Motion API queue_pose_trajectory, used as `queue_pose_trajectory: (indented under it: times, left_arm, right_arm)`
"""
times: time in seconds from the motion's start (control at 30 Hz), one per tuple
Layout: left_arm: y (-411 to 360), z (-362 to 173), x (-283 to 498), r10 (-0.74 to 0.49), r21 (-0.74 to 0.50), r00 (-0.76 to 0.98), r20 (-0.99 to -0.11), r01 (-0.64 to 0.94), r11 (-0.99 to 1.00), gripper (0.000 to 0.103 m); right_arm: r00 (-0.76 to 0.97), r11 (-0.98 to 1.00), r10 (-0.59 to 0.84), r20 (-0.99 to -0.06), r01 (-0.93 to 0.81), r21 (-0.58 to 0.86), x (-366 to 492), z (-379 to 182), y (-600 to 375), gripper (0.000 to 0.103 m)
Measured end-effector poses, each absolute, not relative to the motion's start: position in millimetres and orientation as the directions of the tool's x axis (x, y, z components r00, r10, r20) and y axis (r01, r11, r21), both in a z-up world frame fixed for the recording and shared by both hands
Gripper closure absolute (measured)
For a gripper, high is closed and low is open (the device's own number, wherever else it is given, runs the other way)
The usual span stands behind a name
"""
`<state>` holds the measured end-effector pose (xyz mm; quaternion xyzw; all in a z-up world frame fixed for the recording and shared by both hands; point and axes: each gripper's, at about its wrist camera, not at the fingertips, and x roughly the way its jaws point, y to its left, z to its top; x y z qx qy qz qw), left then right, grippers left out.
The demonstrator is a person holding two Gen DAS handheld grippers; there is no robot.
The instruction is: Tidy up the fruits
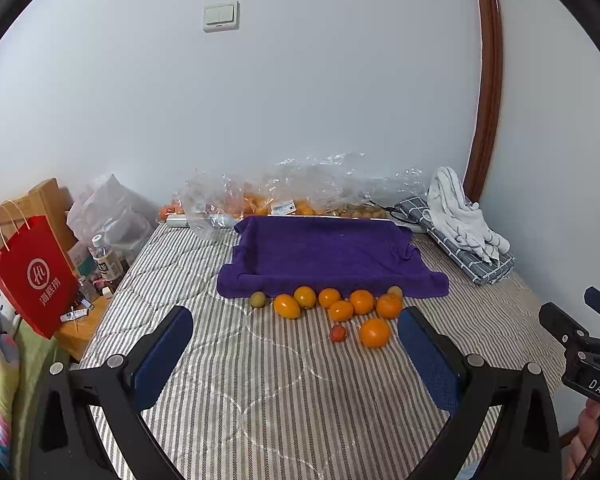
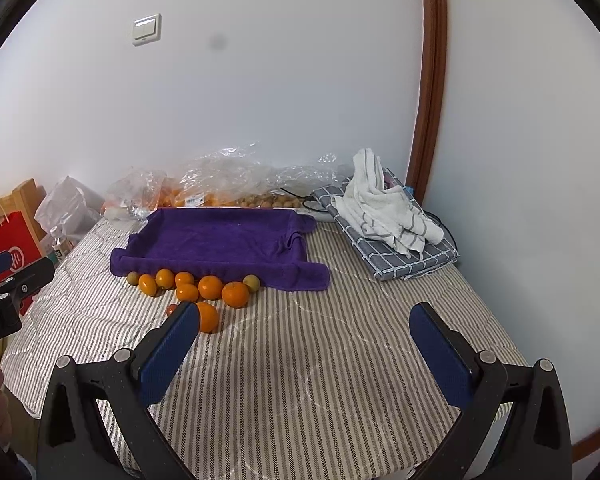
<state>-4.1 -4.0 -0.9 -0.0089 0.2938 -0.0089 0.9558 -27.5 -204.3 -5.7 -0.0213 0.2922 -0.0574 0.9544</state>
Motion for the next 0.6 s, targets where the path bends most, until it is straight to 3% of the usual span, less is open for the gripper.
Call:
queue_pose_trajectory:
  times: [0.6]
  left_arm:
    - [-3.5,-1.3,-4.3,-0.022,-0.023,0.827,-0.562,0.011,1.000,0.000]
  right_arm:
    - [0.825,0.993,-0.118,-0.553,0.093,-0.073,-29.6,-3.8,-202.8,0.000]
